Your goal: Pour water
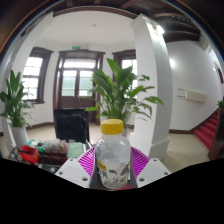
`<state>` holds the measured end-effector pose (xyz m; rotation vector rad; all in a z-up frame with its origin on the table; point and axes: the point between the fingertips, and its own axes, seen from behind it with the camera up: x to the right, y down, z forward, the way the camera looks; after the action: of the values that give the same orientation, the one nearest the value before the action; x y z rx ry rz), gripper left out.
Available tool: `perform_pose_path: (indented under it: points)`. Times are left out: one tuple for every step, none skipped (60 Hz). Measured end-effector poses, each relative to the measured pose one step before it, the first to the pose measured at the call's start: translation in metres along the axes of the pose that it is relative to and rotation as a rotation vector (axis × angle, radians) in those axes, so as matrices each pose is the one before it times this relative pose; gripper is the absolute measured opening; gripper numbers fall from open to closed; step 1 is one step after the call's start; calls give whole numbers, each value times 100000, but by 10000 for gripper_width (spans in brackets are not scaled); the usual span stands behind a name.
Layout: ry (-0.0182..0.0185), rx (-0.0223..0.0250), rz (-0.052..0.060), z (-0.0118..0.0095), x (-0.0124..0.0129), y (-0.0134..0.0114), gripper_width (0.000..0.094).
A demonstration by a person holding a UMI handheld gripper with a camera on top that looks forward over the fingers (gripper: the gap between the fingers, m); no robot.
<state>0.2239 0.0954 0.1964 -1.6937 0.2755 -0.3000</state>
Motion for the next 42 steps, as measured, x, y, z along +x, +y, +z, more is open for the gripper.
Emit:
perform_pose_path:
  points:
    - [1043, -937, -291, 123, 550, 692, 465]
    - [958, -836, -49, -193, 422, 587, 465]
    - [726, -600, 21, 28, 413, 619, 465]
    - [526, -482, 142, 33, 401, 559, 464]
    - [411, -447, 301, 47, 362, 586, 465]
    - [364, -472, 376, 92, 385, 569, 464]
    - [-172, -171, 659, 2551, 640, 1015, 464]
    - [77, -271, 770, -1063, 415, 297, 464]
    - [-43, -164, 880, -18, 274, 351, 464]
    - [-192, -25, 817, 60, 161, 354, 463]
    - [-257, -55, 886, 61, 187, 361, 463]
    - [-349, -146, 983, 87, 148, 351, 463]
    - [-368, -362, 1014, 112, 87, 417, 463]
    - [-409, -508, 800, 84, 85, 419, 462]
    - [-321, -502, 533, 100, 56, 422, 463]
    - [-194, -445, 500, 861, -67, 553, 464]
    - [117, -465, 281, 116, 25, 477, 477]
    - [63, -326, 276, 42, 91, 362, 480]
    - [123, -313, 144, 67, 54, 422, 480]
    - [47, -268, -52, 93, 74, 371, 481]
    - [0, -306, -184, 168, 49, 359, 479]
    - [-256, -494, -248, 43, 6, 411, 493]
    - [-499, 2570, 0, 46, -18, -351, 484]
    - [-358, 733, 383, -12, -264, 137, 485]
    - [-541, 283, 390, -11, -89, 73, 486]
    - [-103, 799, 97, 5, 17, -128, 487]
    - [-110, 82, -177, -8, 46, -22, 484]
    - [-373, 93, -128, -6, -36, -29, 487]
    - [-168, -65, -376, 1, -10, 22, 496]
    - [-248, 81, -576, -37, 112, 40, 496]
    - [-54, -59, -284, -43, -60, 7, 513]
    - [-41, 5, -60, -43, -58, 11, 520]
    - [82, 68, 190, -17, -28, 8, 531]
    - [44, 109, 283, 5, -17, 9, 548]
    - [14, 171, 415, 1, -33, -15, 557]
    - [1, 82, 509, 1, -30, 3, 569]
    - [-134, -20, 602, 4, -5, -40, 583]
    - [-304, -471, 629, 29, -47, 59, 599]
    - [-663, -1084, 483, 81, 14, 297, 624]
    - [-649, -1418, 211, -5, -79, 348, 659]
    - [-669, -1415, -19, 23, -94, 356, 717]
    - [-885, -1331, -256, -45, -133, 349, 775]
